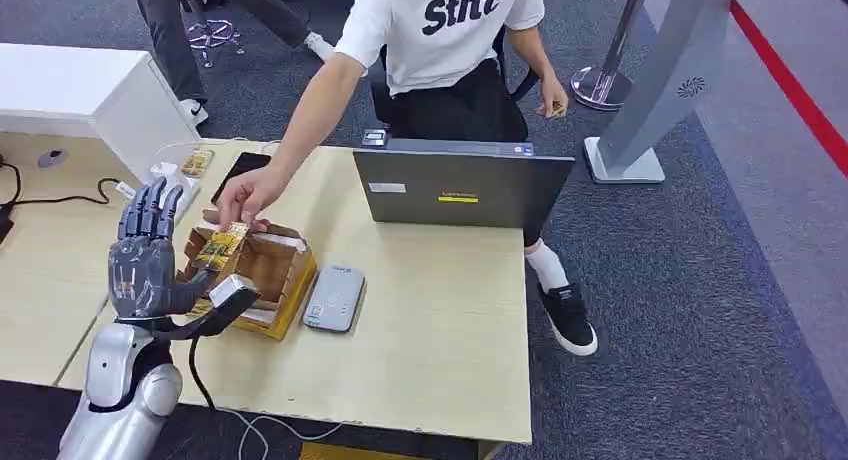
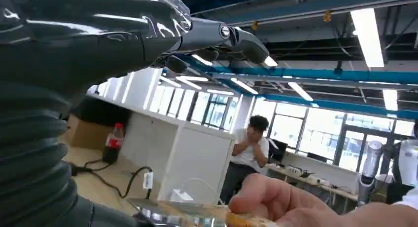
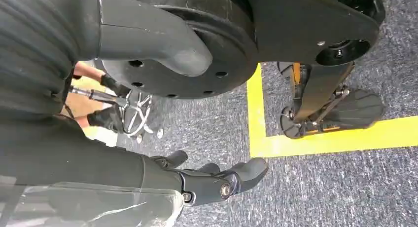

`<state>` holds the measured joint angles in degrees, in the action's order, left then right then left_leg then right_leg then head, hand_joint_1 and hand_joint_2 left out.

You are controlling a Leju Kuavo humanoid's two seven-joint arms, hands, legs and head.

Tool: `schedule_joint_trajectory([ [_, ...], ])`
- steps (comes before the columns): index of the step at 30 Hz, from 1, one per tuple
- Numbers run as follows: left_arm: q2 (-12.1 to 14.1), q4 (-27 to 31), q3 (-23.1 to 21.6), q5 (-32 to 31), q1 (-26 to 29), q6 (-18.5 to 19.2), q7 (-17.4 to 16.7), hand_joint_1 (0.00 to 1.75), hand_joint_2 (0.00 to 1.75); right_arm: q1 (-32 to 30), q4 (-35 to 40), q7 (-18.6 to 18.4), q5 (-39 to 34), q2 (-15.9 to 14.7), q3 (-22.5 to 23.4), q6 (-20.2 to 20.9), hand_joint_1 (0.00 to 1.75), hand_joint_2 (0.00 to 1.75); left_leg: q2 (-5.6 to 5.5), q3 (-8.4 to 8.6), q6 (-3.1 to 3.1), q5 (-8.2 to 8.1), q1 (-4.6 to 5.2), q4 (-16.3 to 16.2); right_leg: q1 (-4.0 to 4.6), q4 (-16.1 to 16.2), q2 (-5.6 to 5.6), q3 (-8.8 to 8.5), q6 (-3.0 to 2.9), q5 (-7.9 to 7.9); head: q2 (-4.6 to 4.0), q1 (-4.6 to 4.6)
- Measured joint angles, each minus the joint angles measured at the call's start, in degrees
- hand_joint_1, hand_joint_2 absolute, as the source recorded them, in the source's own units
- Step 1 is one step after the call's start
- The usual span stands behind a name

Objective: Pass the card to the sensor for recognition and then transmit it.

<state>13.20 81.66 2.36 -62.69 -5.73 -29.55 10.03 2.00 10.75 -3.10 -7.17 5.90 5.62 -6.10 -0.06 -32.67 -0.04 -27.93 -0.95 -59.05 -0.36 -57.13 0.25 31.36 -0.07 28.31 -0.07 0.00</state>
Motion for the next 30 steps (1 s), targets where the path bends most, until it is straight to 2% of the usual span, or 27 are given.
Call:
schedule_joint_trajectory([
  [2, 1.1, -0.5, -1.7, -3.7, -0.4, -0.6, -1.5, 1.64, 1.75, 0.0, 0.0, -0.2, 0.4, 0.0, -0.2, -0.2, 0.0, 1.75, 0.0, 0.0, 0.0, 0.0, 0.0, 0.0, 0.0, 0.0, 0.0, 0.0, 0.0, 0.0, 0.0, 0.0],
  [3, 1.7, -0.8, -2.5, -5.8, -0.5, -0.8, -2.3, 1.75, 1.75, 0.0, -0.1, -0.4, 0.6, 0.0, -0.2, -0.5, 0.0, 1.75, 0.0, 0.0, 0.0, 0.0, 0.0, 0.0, 0.0, 0.0, 0.0, 0.0, 0.0, 0.0, 0.0, 0.0],
  [6, 3.1, -1.4, -4.3, -10.7, -0.7, -1.5, -4.1, 1.75, 1.75, 0.0, -0.2, -0.9, 1.2, 0.0, -0.3, -0.9, 0.0, 1.75, 0.02, 0.0, 0.0, 0.0, 0.0, 0.0, 0.0, 0.0, 0.03, 0.01, 0.0, 0.0, 0.0, -0.02],
  [11, 4.3, -1.6, -5.5, -11.8, -0.7, -1.6, -4.9, 1.75, 1.75, 0.0, -0.2, -1.3, 1.4, -0.1, -0.4, -0.9, 0.0, 1.75, 0.03, -0.01, 0.0, 0.0, 0.0, 0.0, 0.0, 0.0, 0.04, 0.02, 0.0, 0.0, 0.0, 0.0],
  [19, 4.5, -1.8, -6.8, -12.0, -1.0, -1.7, -4.9, 1.75, 1.75, 0.0, -0.3, -1.5, 1.9, -0.1, -0.7, -0.9, 0.0, 1.75, 0.04, -0.01, 0.0, 0.0, 0.0, 0.0, 0.0, 0.0, 0.04, 0.03, 0.0, 0.0, 0.0, 0.0],
  [30, 3.4, -3.0, -13.8, -14.3, -2.7, -3.1, -1.9, 1.75, 1.75, 0.0, -0.3, -1.5, 3.2, -0.2, -1.5, -0.7, 0.0, 1.75, 0.03, -0.01, 0.0, 0.0, 0.01, 0.0, 0.0, 0.0, 0.03, 0.03, 0.0, 0.0, 0.0, 0.0],
])
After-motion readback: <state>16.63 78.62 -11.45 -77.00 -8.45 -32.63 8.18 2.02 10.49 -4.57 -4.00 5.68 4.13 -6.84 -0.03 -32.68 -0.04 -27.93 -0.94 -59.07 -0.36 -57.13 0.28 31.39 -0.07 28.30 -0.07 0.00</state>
